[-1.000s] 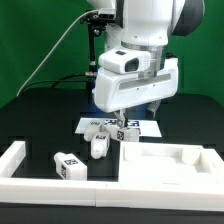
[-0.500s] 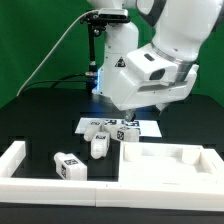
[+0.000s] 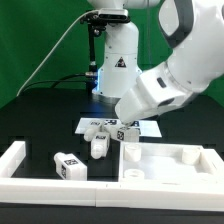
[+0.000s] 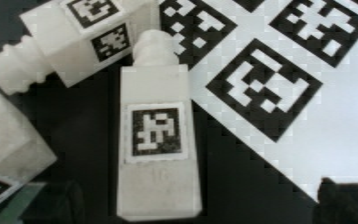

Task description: Assemble one leg

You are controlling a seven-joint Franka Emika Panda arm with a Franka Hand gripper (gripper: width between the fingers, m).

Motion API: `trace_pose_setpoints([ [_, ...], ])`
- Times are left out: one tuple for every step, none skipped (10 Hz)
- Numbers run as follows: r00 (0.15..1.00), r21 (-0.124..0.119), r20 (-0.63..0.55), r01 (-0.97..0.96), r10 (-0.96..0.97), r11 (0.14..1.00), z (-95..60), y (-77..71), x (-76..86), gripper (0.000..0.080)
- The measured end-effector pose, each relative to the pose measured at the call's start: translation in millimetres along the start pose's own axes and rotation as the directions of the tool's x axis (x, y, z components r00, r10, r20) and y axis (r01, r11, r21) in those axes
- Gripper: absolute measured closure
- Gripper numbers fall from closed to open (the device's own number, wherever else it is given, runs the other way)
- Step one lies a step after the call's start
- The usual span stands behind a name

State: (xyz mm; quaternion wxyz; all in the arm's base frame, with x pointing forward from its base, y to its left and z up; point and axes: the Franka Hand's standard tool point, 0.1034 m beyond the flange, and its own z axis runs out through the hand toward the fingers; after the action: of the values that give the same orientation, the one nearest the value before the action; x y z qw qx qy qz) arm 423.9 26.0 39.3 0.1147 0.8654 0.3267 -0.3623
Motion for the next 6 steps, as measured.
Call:
trace_pose_setpoints([
  [0.999,0.014,0.047,-0.008,0.008,1.000,2.1,8.8,-1.6,0.0150],
  [0.999,0.016,0.044,-0.012,0.011,1.000,-2.7,18.5,0.0,0.0150],
  [0.999,0.015,0.042,-0.011,0.010,1.000,-2.3,17.3,0.7,0.0150],
  [0.999,0.015,0.043,-0.010,0.010,1.000,-1.9,17.0,0.8,0.0150],
  [0.999,0.015,0.043,-0.010,0.009,1.000,-1.9,17.1,0.8,0.0150],
  [0.999,0.015,0.043,-0.010,0.009,1.000,-1.8,17.1,0.8,0.0150],
])
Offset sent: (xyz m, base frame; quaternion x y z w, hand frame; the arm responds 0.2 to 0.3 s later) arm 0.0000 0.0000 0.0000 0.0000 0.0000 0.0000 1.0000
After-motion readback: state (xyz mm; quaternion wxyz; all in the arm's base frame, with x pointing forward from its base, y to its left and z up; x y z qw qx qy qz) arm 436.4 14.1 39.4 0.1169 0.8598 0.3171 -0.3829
